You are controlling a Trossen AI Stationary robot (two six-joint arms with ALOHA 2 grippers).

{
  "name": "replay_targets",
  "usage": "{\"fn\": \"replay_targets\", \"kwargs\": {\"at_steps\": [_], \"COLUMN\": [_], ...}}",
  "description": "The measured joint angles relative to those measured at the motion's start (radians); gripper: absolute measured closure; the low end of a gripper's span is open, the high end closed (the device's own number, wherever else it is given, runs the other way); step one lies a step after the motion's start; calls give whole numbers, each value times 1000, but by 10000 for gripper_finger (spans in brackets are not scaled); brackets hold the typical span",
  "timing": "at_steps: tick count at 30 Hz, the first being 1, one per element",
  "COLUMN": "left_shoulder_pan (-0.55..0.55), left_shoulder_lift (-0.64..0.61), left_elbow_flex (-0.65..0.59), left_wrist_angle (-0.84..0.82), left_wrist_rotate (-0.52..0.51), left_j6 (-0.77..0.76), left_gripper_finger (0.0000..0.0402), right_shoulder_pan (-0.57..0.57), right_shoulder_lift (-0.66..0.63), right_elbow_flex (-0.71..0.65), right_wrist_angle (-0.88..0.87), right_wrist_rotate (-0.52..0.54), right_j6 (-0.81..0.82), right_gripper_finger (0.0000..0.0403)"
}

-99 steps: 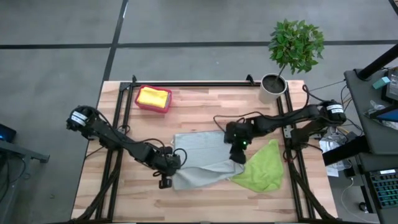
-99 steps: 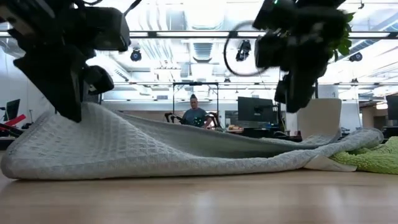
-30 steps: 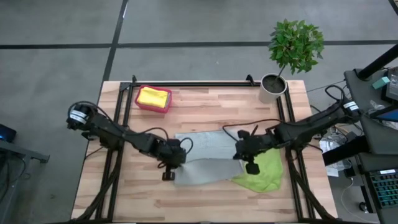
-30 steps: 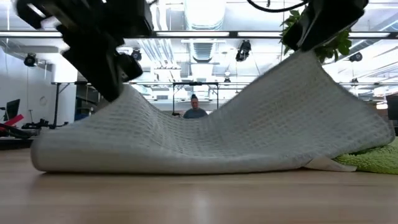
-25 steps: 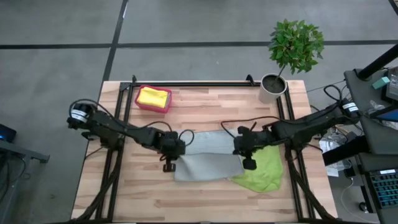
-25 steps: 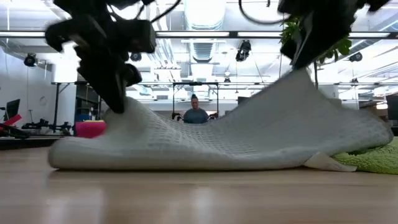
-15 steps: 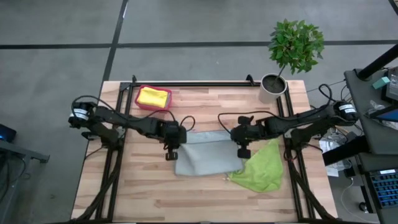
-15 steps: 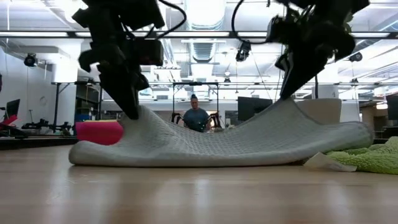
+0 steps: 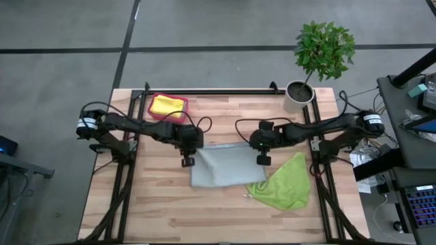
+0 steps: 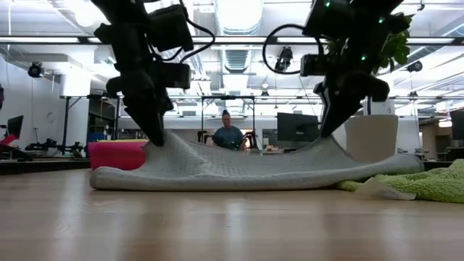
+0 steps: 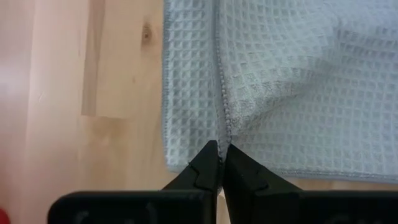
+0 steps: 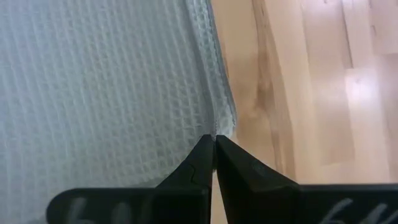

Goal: Fold microfiber towels
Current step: Fold the gray microfiber cloth

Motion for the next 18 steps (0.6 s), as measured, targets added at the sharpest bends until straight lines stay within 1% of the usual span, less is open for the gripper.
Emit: {"fn": "replay_targets", "kwargs": {"at_steps": [2, 7, 9, 13, 16, 18], "left_shoulder_pan": [6, 6, 7, 7, 7, 7], "left_shoulder_lift": [0, 0, 0, 0, 0, 0], "left_elbow_flex": [-2, -5, -6, -6, -6, -6], "left_wrist_angle": [-1, 1, 1, 12, 34, 52], "left_wrist_rotate": [0, -3, -14, -52, -53, -53], "left_j6": [0, 0, 0, 1, 0, 1], "left_gripper_finger": [402, 402, 402, 402, 402, 402], "right_shoulder_pan": [-3, -2, -3, -2, -2, -3], "right_shoulder_lift": [25, 80, 91, 89, 81, 80], "right_elbow_flex": [0, 0, 0, 0, 0, 0], "right_wrist_angle": [11, 16, 16, 16, 11, 5], "right_wrist_rotate": [4, 74, 76, 82, 122, 130], "right_j6": [-17, -26, -26, -24, -24, -26], "right_gripper_finger": [394, 394, 394, 394, 394, 394]}}
